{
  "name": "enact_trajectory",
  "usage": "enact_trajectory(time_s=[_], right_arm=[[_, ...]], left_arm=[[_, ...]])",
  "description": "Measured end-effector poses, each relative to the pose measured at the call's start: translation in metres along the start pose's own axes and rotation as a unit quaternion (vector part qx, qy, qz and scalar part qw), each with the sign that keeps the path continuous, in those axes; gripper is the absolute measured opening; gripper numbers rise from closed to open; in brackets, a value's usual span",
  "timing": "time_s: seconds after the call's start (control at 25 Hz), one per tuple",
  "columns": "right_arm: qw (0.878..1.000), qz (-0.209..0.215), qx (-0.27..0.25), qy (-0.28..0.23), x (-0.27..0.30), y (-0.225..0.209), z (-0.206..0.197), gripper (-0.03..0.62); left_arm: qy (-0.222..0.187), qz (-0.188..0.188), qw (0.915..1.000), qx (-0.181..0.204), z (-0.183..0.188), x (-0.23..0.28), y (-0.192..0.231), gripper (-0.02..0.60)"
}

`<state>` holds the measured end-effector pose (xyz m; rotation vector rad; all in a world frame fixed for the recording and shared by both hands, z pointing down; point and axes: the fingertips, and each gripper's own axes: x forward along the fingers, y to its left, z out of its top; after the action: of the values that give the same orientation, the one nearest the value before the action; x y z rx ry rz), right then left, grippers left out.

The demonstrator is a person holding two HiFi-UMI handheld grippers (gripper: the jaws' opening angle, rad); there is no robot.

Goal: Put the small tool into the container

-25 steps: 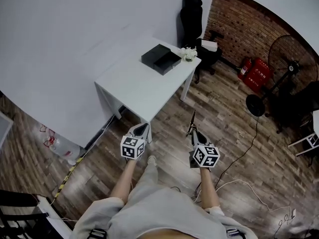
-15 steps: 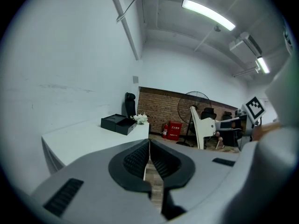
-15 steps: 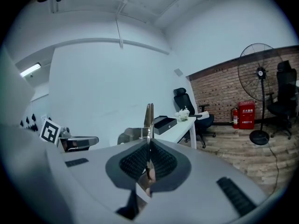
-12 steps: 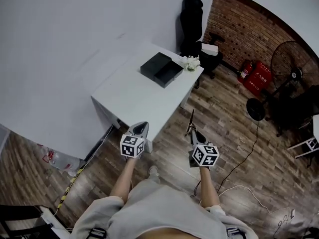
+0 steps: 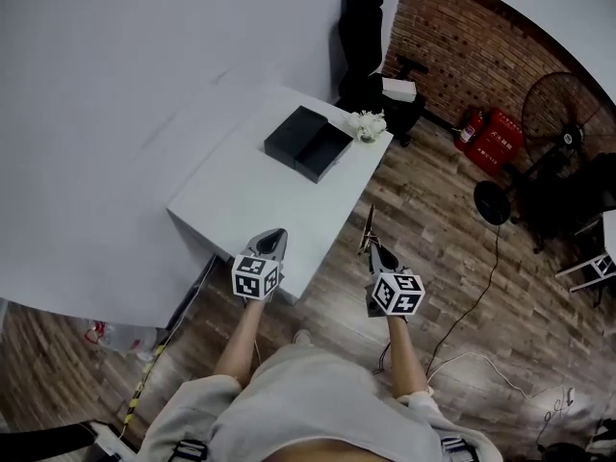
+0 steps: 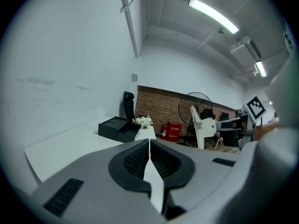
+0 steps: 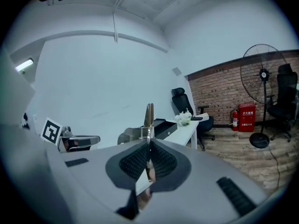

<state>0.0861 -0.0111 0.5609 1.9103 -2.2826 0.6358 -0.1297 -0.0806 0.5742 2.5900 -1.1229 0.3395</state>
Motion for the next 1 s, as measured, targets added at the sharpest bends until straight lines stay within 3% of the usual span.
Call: enact_trajectory(time_s=[0.36,0.56,1.0], right_arm=[[1.0,-0.02,0.001,0.003,0.026,-0.013,0.001,0.002],[1.0,-0.029,0.006,-0.001,0.025,-0.023,0.001,0.002],[0.999,-0.035,0.016,0.0,0.037,-0.053,-0.003,0.002]], left_arm=[[0.007,-0.02,0.9998,0.007,0.007,0.036,0.016,0.014],[0.015,-0.031,0.9992,0.022,0.007,0.05,0.012,0.014],[0.028,-0.04,0.9987,0.015,-0.003,0.086,0.001,0.014]])
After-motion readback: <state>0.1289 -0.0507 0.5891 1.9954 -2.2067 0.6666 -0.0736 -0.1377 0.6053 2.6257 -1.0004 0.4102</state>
